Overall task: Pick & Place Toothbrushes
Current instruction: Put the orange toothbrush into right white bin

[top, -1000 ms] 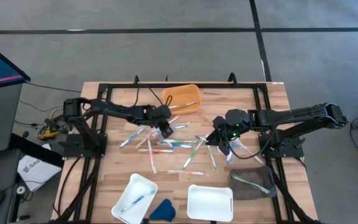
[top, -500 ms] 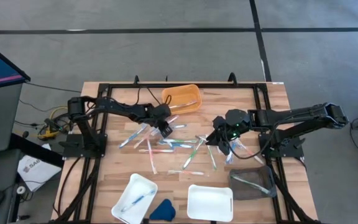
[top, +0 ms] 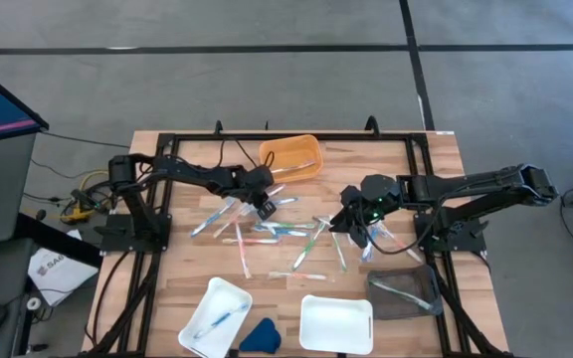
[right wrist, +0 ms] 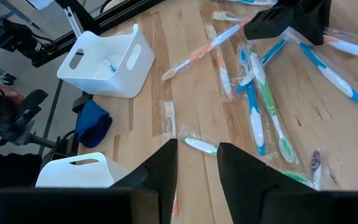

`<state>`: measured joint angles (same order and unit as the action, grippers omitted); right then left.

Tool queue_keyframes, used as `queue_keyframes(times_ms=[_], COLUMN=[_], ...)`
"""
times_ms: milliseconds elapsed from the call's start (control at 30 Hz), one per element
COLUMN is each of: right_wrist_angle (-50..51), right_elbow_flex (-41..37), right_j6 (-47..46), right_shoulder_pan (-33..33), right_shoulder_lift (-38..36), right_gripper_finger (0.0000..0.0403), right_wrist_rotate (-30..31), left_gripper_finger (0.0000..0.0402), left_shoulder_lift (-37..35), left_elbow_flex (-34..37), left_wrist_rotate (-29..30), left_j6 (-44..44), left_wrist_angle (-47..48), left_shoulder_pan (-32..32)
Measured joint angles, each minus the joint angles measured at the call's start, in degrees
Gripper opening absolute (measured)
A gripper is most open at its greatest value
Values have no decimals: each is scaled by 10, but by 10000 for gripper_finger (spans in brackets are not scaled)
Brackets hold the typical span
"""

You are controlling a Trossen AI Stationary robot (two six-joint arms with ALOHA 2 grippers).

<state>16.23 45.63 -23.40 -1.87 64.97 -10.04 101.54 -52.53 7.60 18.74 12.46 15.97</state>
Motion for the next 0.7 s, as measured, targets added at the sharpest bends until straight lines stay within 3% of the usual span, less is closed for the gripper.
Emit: queue_keyframes(times_ms=[167, 400, 700], right_wrist_angle=[0, 0, 0], right_elbow_flex=[0, 0, 0], right_j6=[0, 0, 0], right_shoulder_pan=[0, 0, 0], right_shoulder_lift=[0, 0, 0], right_gripper_finger=[107, 107, 107], right_wrist_rotate=[0, 0, 0], left_gripper_finger=[25, 10, 10], left_shoulder_lift=[-9, -42, -108], left_elbow_flex=[-2, -5, -5], left_wrist_rotate=[0, 0, 1], left_j6=[0, 12, 12], left_wrist_angle=[2, 13, 21], left_shoulder_pan=[-2, -12, -73])
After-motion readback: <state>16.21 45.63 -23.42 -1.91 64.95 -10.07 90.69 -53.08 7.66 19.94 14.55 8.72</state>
